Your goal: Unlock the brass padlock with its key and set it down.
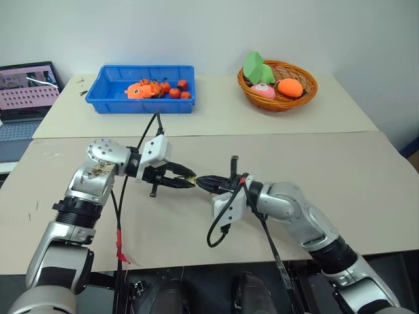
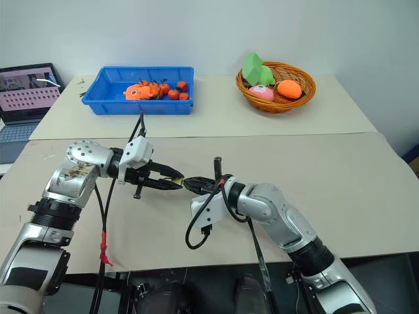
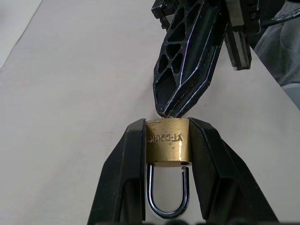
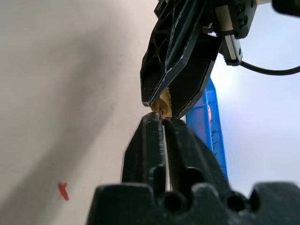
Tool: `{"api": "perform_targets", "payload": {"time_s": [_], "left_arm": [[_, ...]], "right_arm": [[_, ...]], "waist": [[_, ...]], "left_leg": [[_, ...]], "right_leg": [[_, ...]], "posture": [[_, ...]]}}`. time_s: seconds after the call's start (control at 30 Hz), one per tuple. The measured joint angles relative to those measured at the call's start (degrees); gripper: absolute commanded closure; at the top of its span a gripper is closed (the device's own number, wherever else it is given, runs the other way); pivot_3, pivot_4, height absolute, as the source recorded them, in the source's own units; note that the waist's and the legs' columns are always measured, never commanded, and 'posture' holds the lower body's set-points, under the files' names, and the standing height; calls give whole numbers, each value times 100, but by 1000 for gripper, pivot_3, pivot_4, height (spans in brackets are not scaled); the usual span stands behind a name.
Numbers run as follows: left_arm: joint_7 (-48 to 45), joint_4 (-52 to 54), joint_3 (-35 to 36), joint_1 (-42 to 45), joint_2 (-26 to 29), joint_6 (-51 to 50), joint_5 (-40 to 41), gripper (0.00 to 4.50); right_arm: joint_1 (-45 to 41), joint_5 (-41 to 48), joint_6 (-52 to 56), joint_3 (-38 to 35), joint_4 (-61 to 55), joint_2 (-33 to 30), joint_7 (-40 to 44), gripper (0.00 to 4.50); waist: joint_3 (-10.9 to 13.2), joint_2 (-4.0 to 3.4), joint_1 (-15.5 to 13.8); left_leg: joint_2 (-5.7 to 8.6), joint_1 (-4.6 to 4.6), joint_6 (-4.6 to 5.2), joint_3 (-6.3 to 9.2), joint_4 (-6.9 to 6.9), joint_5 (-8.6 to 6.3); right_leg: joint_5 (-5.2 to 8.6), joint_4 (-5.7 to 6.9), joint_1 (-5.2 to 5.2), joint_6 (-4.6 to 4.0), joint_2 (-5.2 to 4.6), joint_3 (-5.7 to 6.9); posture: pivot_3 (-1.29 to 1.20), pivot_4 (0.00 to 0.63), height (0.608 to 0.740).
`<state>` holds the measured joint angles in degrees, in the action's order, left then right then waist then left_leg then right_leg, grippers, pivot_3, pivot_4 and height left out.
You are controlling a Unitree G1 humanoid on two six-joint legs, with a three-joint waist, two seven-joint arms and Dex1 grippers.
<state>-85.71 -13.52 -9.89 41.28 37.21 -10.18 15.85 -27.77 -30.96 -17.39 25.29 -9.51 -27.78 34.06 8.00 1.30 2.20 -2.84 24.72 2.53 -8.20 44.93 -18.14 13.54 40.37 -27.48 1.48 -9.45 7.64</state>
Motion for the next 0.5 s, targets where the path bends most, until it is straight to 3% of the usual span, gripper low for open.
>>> {"api": "perform_targets", "payload": {"time_s": [0.07, 0.5], "left_arm": [[0, 0, 0, 6, 0, 2, 1, 3674], [-4, 0, 0, 45, -14, 11, 2, 3674]], "right_arm": [[0, -169, -139, 35, 64, -53, -113, 2358], [-286, -1708, -1220, 71, 312, -225, -1655, 2358]], "waist": [[0, 0, 1], [0, 0, 12]], "left_leg": [[0, 0, 0, 0, 0, 0], [-2, 0, 0, -2, 0, 0]], "right_leg": [[1, 0, 0, 1, 0, 0], [3, 2, -3, 4, 0, -2]], "posture": [[0, 150, 676], [0, 150, 676]]}}
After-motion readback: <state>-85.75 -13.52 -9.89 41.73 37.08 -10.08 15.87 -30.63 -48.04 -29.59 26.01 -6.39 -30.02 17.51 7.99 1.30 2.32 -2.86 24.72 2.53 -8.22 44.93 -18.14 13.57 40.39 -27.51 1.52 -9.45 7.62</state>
